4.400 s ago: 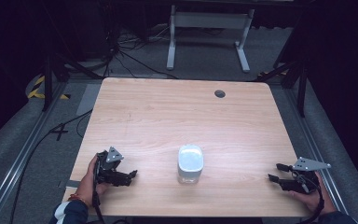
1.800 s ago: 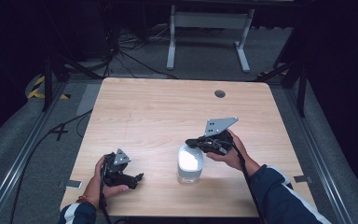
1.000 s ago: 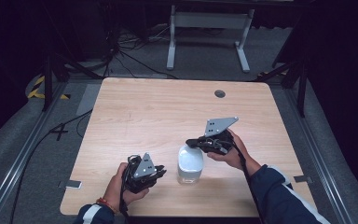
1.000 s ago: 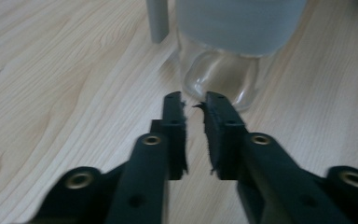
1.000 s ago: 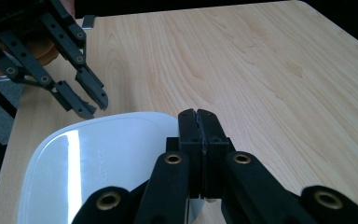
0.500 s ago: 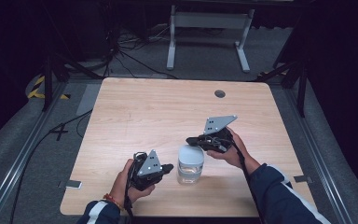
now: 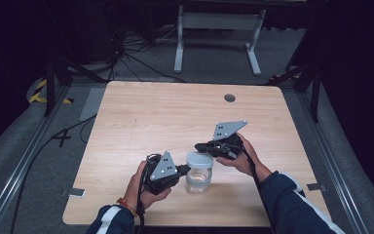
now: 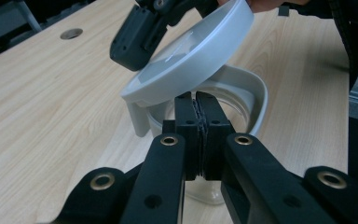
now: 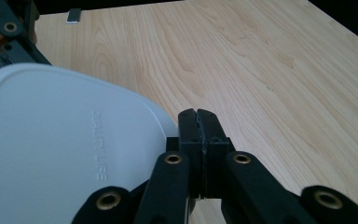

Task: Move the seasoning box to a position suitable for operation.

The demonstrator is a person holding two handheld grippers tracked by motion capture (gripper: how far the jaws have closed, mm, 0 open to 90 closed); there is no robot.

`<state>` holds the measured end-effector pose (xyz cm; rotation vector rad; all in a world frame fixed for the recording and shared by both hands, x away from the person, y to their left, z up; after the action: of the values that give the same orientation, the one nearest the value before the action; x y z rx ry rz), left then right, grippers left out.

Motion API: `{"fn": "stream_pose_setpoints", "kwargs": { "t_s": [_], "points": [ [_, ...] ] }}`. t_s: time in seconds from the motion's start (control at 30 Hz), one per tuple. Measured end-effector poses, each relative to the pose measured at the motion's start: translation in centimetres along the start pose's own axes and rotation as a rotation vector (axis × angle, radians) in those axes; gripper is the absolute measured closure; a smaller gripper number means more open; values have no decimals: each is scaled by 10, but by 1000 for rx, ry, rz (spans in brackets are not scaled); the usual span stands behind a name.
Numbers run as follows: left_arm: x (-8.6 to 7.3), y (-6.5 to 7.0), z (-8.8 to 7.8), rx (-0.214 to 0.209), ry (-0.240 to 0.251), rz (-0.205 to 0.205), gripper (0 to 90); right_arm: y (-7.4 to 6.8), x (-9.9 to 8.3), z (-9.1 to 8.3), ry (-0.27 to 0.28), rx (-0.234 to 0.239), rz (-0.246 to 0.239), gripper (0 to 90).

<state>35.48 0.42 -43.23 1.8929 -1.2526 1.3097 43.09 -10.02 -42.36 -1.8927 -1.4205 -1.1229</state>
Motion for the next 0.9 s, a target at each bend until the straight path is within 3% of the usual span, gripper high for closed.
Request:
{"fn": "stream_pose_setpoints", "kwargs": {
  "t_s": [0.2, 0.37, 0.4, 0.43, 0.67, 0.8, 0.9],
  "points": [
    [7, -6, 0, 8, 12, 11, 893, 2, -3, -2, -26, -30, -25, 897],
    [14, -10, 2, 8, 29, 15, 890, 5, -4, -6, -21, -33, -17, 897],
    [16, -12, 3, 11, 29, 32, 890, 6, -5, -7, -24, -37, -19, 897],
    [18, -11, 4, 5, 35, 19, 885, 7, -6, -8, -22, -39, -15, 897],
    [28, -24, 5, 17, 43, 39, 880, 13, -10, -15, -16, -57, 3, 896],
    [29, -27, 7, 12, 47, 10, 877, 15, -14, -20, -15, -61, 18, 896],
    [28, -31, 8, 20, 36, 20, 876, 18, -17, -22, -17, -69, 18, 897]
  ]
}}
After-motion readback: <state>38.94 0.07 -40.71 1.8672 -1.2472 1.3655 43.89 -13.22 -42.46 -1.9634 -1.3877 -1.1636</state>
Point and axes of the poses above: each handheld gripper's, and its own axes: z roughly forward along the jaws, x roughly out of its top, y roughly to its right, the point moved 9 cm from there along z, roughly forward along the jaws, and after that the axes turned 5 degrees about y, right-handed, at the moved point
